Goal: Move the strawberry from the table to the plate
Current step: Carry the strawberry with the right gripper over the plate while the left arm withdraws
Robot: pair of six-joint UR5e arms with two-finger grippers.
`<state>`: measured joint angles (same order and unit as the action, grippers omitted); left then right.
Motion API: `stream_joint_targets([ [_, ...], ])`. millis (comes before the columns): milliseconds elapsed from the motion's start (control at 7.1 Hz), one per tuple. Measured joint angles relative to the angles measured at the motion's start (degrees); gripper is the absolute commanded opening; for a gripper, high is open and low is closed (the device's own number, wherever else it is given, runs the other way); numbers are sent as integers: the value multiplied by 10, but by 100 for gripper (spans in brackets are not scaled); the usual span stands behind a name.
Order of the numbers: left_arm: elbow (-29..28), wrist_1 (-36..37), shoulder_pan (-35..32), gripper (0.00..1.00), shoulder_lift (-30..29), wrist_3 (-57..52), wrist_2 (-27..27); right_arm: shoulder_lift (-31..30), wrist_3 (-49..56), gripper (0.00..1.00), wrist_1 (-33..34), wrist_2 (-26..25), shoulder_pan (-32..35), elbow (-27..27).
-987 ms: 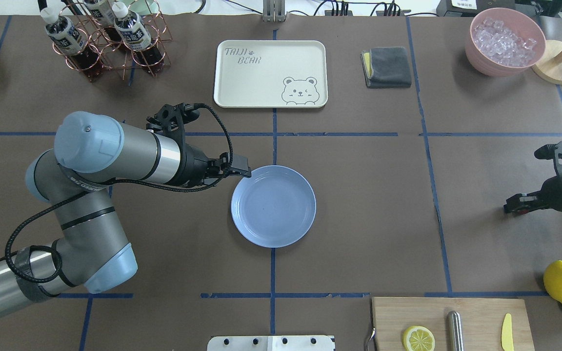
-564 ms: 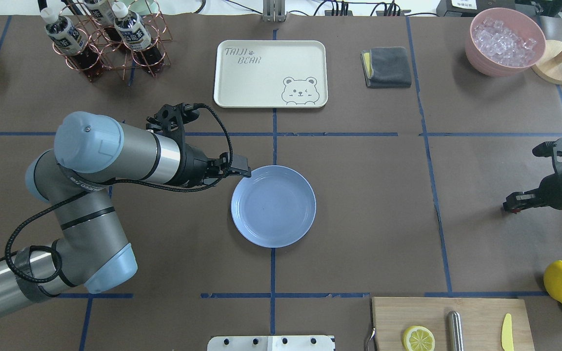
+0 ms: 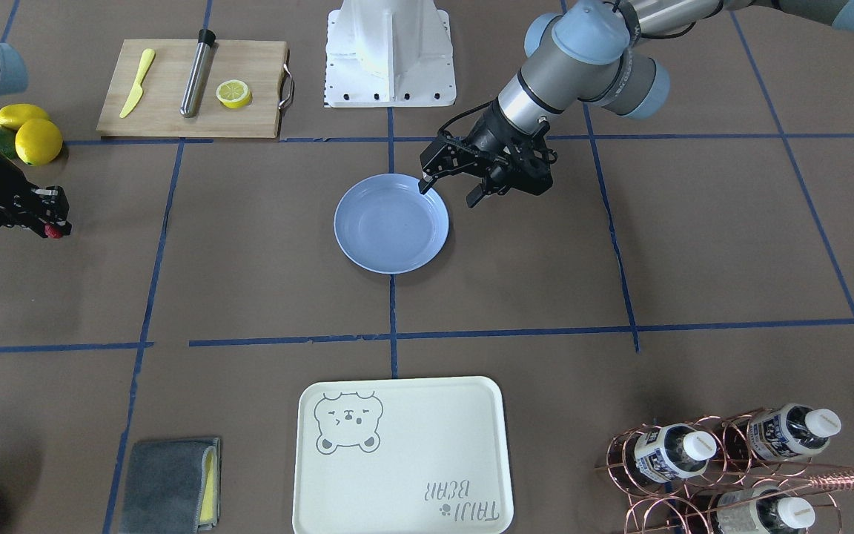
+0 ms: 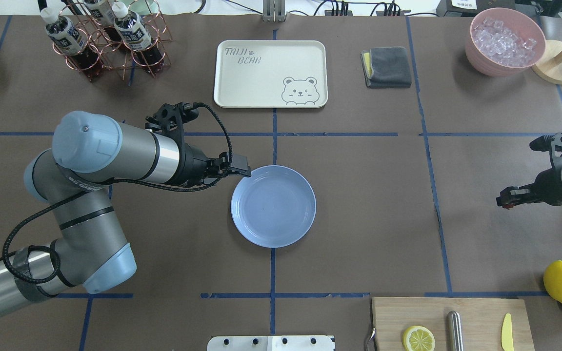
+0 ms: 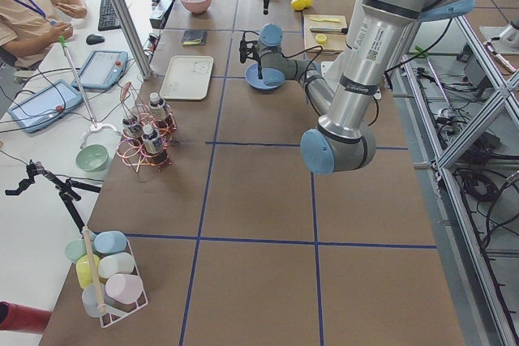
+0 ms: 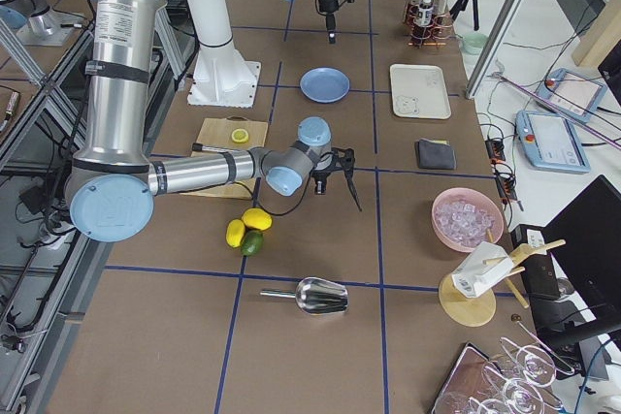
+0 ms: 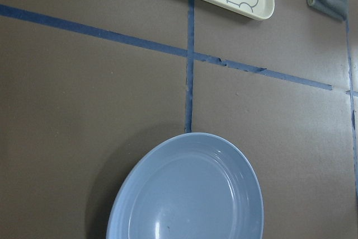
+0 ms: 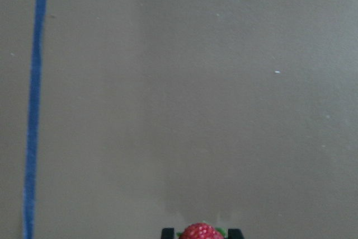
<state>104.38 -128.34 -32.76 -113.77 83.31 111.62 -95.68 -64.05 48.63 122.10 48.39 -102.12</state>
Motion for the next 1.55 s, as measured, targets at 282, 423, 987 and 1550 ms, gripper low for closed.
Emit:
stream_joint_targets([
  [282, 46, -1, -6, 99, 54, -3, 1, 84, -164, 0, 1, -36, -56, -15],
  [423, 59, -2, -19, 99, 77, -7, 1, 123, -235, 0, 4, -64, -91, -23],
  [987, 126, -5, -101, 99, 219, -156, 6, 372, -389, 0, 260, -218, -223, -6],
  [1550, 138, -10, -145, 99, 269, -232, 32, 480, -440, 0, 298, -275, -259, 125],
])
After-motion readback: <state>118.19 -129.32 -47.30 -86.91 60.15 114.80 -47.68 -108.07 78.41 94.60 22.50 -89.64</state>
